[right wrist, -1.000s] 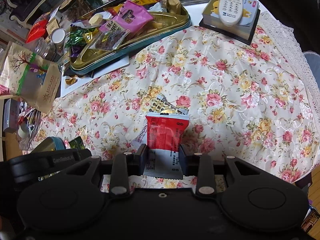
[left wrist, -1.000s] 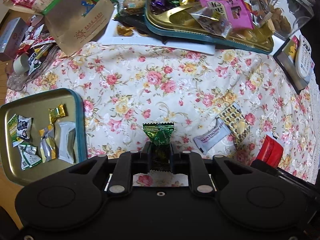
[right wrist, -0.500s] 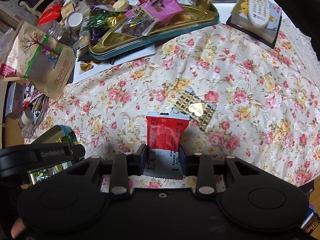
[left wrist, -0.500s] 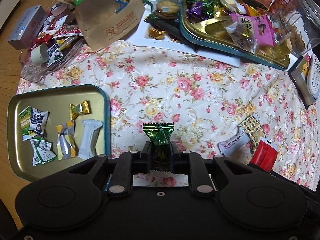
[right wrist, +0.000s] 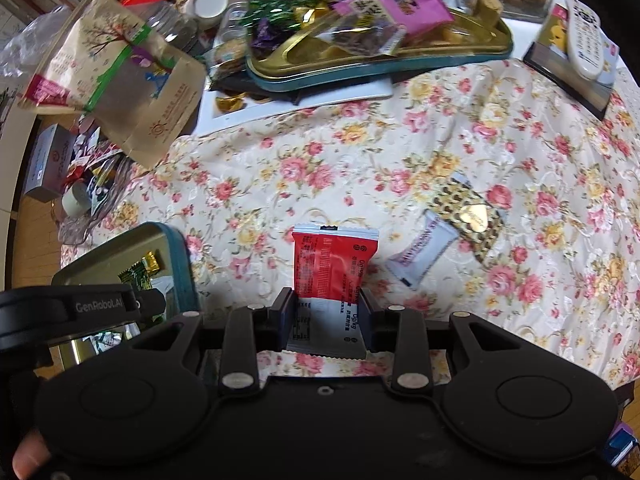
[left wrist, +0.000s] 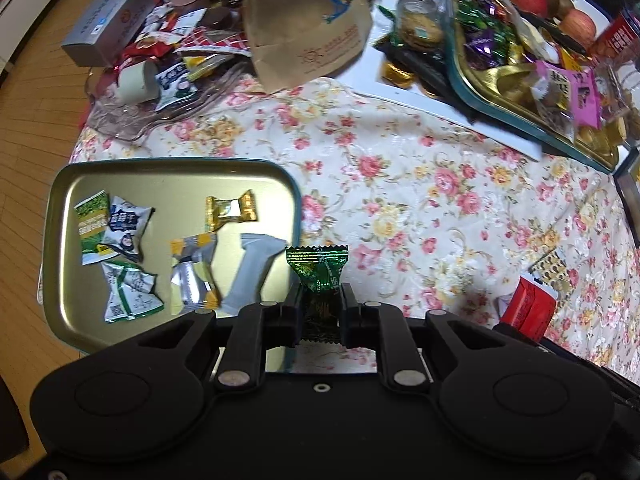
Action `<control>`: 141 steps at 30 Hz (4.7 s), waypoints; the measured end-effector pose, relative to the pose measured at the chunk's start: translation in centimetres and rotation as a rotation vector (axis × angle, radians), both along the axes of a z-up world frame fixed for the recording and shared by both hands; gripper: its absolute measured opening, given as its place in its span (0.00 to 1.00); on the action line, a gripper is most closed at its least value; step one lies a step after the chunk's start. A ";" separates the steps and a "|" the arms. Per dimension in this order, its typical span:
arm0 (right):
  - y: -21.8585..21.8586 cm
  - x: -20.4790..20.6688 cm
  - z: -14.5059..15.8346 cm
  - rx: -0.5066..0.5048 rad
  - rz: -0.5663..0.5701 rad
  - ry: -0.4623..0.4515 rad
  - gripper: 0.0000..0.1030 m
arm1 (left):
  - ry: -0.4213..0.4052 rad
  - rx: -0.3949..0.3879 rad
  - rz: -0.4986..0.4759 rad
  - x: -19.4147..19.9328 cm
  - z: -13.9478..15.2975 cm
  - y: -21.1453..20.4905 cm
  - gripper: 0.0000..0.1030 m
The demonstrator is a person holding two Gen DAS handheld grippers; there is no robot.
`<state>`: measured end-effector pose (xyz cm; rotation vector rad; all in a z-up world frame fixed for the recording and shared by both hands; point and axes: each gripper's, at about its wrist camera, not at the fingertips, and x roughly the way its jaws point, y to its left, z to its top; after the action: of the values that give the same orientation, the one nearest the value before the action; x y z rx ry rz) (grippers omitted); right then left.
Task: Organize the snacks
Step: 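Carry the green candy in the left tool while the right tool carries the red packet toward the tin tray, then open the left tool over the tin tray while the right tool releases the red packet there, then move both open tools from the tin tray back toward the packets on the cloth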
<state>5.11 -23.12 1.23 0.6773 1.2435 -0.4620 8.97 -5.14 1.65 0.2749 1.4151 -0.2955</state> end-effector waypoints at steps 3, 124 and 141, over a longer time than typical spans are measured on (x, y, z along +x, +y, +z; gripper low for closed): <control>1.2 1.0 0.0 -0.010 0.030 -0.007 0.34 | 0.001 -0.003 0.032 0.7 0.1 1.6 0.23; -10.8 -3.2 -4.1 -0.145 -0.131 0.001 0.37 | 0.025 -0.050 -0.169 -4.0 0.2 -7.8 0.25; -13.2 -3.4 -10.0 -0.184 -0.218 0.120 0.37 | 0.009 -0.044 -0.187 -4.4 0.4 -7.7 0.25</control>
<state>1.71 -36.30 -8.80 0.6374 1.2268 -0.7972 4.60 -12.81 2.02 0.3706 1.3926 -0.4811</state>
